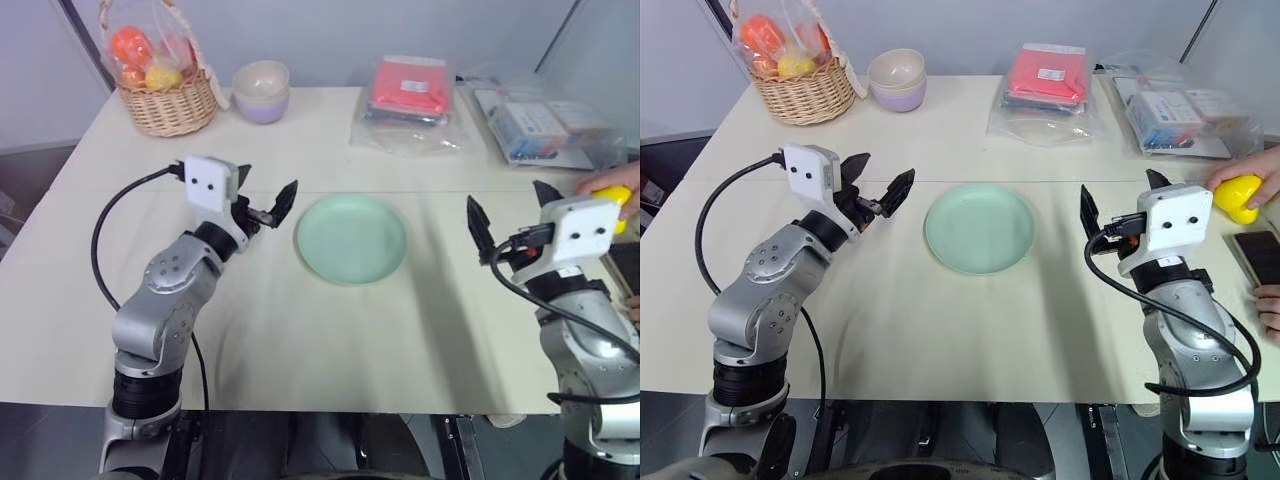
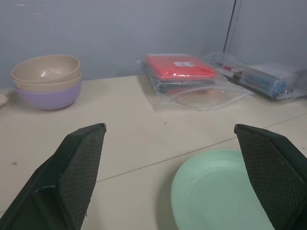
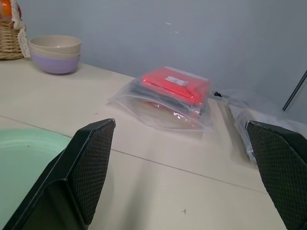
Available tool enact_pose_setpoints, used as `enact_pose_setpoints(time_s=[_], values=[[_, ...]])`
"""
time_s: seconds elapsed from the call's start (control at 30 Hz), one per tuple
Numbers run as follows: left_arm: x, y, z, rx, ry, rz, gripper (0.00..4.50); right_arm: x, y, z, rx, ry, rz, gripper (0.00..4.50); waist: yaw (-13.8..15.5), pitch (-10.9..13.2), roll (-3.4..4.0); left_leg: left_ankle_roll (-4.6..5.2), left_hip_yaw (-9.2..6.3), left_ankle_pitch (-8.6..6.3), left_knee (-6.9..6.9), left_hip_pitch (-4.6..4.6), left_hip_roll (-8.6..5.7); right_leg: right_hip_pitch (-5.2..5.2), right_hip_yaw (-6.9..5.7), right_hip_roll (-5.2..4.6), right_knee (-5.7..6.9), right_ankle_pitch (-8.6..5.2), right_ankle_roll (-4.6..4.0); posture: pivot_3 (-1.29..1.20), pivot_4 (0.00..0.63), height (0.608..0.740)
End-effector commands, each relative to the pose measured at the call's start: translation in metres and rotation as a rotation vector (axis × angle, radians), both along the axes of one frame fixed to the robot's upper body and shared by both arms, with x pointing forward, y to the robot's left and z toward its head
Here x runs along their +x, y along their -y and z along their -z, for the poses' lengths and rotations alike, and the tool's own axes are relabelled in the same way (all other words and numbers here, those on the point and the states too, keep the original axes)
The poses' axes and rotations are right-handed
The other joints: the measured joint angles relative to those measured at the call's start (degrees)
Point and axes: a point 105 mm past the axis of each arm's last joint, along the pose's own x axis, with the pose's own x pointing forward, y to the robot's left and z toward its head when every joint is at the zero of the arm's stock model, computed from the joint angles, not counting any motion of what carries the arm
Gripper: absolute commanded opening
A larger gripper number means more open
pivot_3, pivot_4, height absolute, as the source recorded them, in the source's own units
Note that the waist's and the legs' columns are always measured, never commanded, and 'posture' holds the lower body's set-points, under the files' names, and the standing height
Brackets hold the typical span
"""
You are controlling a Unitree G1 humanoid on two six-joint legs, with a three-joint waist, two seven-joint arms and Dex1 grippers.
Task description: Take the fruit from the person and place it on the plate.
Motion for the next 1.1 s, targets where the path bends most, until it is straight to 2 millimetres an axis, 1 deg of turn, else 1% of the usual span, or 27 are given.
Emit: enact_pose_setpoints(time_s=[0.03, 0.1, 0.27, 0.7, 1.0, 1.1], values=[[-0.005, 0.001, -0.013, -0.023, 0.040, 0.023, 4.50, -0.003, 0.000, -0.011, -0.021, 0.035, -0.022, 4.44, 0.00, 0.00, 0.00, 0.00, 0.00, 0.00, 0.00, 0.00, 0.00, 0.00, 0.00, 0.00, 0.00, 0.00, 0.00, 0.00, 0.150, 0.740], [-0.005, 0.001, -0.014, -0.056, 0.031, 0.042, 4.50, -0.003, 0.000, -0.011, -0.031, 0.028, -0.032, 4.44, 0.04, 0.00, 0.00, 0.00, 0.00, 0.00, 0.00, 0.00, 0.00, 0.01, 0.00, -0.01, 0.00, 0.00, 0.00, 0.00, 0.150, 0.740], [-0.006, 0.001, -0.011, -0.030, 0.009, 0.062, 4.50, -0.005, 0.001, -0.010, -0.031, 0.002, -0.058, 4.44, 0.03, 0.00, 0.00, 0.00, 0.00, 0.00, 0.01, 0.00, 0.00, 0.02, 0.00, -0.01, 0.00, 0.00, 0.00, 0.00, 0.150, 0.740], [-0.006, -0.001, -0.011, 0.001, 0.006, 0.084, 4.50, -0.006, 0.003, -0.007, -0.050, -0.034, -0.091, 4.44, 0.06, 0.00, 0.00, 0.00, 0.00, 0.00, 0.01, 0.01, 0.00, 0.02, 0.00, -0.02, -0.01, 0.00, 0.00, 0.00, 0.150, 0.740], [-0.008, 0.001, -0.010, 0.026, -0.005, 0.135, 4.50, -0.006, 0.009, -0.009, -0.072, -0.046, -0.104, 4.44, 0.06, 0.00, 0.00, 0.00, 0.00, 0.00, 0.00, 0.01, 0.00, 0.03, 0.00, -0.01, 0.00, 0.00, 0.00, 0.00, 0.150, 0.740], [-0.008, -0.002, -0.011, 0.038, -0.002, 0.141, 4.50, -0.006, 0.011, -0.009, -0.079, -0.057, -0.115, 4.44, 0.04, 0.00, 0.00, 0.00, 0.00, 0.00, 0.00, 0.01, 0.00, 0.03, 0.00, -0.02, -0.01, 0.00, 0.00, 0.00, 0.150, 0.740]])
